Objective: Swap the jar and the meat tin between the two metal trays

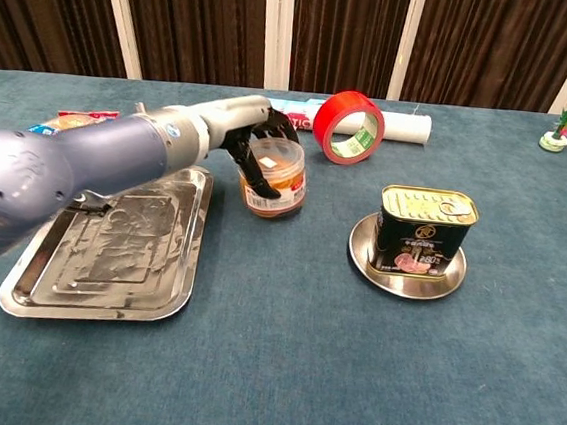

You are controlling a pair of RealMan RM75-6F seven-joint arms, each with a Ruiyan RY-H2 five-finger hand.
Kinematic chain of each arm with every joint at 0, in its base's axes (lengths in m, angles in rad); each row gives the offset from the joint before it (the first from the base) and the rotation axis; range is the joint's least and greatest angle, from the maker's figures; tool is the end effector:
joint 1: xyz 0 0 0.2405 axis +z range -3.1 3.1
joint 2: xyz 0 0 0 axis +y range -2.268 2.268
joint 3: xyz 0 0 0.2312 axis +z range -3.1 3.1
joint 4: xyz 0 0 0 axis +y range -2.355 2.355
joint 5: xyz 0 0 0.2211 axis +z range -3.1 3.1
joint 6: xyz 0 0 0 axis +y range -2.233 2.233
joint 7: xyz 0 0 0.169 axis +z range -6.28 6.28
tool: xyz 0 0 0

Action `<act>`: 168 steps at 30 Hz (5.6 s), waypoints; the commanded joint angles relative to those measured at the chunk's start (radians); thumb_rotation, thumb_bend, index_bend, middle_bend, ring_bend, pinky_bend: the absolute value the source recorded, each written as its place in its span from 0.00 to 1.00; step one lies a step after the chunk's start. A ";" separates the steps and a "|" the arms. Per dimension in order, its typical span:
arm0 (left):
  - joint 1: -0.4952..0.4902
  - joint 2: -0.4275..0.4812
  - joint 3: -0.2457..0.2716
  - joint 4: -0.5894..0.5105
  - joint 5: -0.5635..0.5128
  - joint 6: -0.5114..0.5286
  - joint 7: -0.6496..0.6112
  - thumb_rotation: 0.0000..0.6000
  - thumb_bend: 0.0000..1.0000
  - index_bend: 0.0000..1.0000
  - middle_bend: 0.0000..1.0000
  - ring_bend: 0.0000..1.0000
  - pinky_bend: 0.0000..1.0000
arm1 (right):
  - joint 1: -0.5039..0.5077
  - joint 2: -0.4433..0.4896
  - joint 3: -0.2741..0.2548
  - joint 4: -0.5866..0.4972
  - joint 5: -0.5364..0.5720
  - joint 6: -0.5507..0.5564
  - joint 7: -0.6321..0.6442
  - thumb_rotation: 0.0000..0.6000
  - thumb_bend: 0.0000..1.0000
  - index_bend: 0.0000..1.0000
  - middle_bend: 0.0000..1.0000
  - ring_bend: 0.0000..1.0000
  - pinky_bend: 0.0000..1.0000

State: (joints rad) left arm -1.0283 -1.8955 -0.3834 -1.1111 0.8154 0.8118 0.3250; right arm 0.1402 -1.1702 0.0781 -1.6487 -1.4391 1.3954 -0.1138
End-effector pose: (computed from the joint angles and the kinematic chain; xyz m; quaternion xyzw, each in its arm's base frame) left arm -0.0324 0.4062 -0.1064 -0.6902 -0.4731 -0.4035 0.3701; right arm -0.2790 -0.2253 0.1125 0.6082 -0.3963 0.3705 0.5795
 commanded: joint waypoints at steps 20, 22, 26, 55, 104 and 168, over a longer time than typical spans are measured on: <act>0.045 0.187 0.027 -0.407 -0.064 0.174 0.188 1.00 0.04 0.16 0.00 0.00 0.14 | -0.005 0.019 -0.014 -0.030 -0.017 0.004 -0.001 1.00 0.01 0.00 0.00 0.00 0.00; 0.133 0.280 0.049 -0.573 0.046 0.302 0.153 1.00 0.08 0.18 0.03 0.00 0.16 | -0.003 0.017 -0.016 -0.027 -0.026 0.002 -0.001 1.00 0.01 0.00 0.00 0.00 0.00; 0.370 0.458 0.177 -0.771 0.337 0.662 0.122 1.00 0.10 0.20 0.04 0.00 0.17 | 0.004 0.009 -0.025 -0.018 -0.047 -0.005 0.008 1.00 0.01 0.00 0.00 0.00 0.00; 0.825 0.676 0.391 -0.557 0.534 0.852 -0.163 1.00 0.13 0.22 0.03 0.00 0.16 | 0.504 -0.209 0.187 -0.216 0.442 -0.409 -0.350 1.00 0.01 0.07 0.15 0.12 0.00; 0.894 0.664 0.277 -0.563 0.545 0.788 -0.193 1.00 0.13 0.27 0.01 0.00 0.13 | 0.618 -0.344 0.107 0.005 0.584 -0.325 -0.473 1.00 0.40 0.60 0.57 0.41 0.00; 0.929 0.711 0.232 -0.572 0.531 0.746 -0.265 1.00 0.13 0.28 0.00 0.00 0.13 | 0.858 -0.547 0.157 -0.099 0.815 -0.300 -0.715 1.00 0.07 0.03 0.22 0.15 0.00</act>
State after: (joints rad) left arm -0.0993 -1.1842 -0.1519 -1.6833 1.3460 1.5582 0.0603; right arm 0.9970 -1.7212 0.2349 -1.7420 -0.6294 1.0963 -0.8281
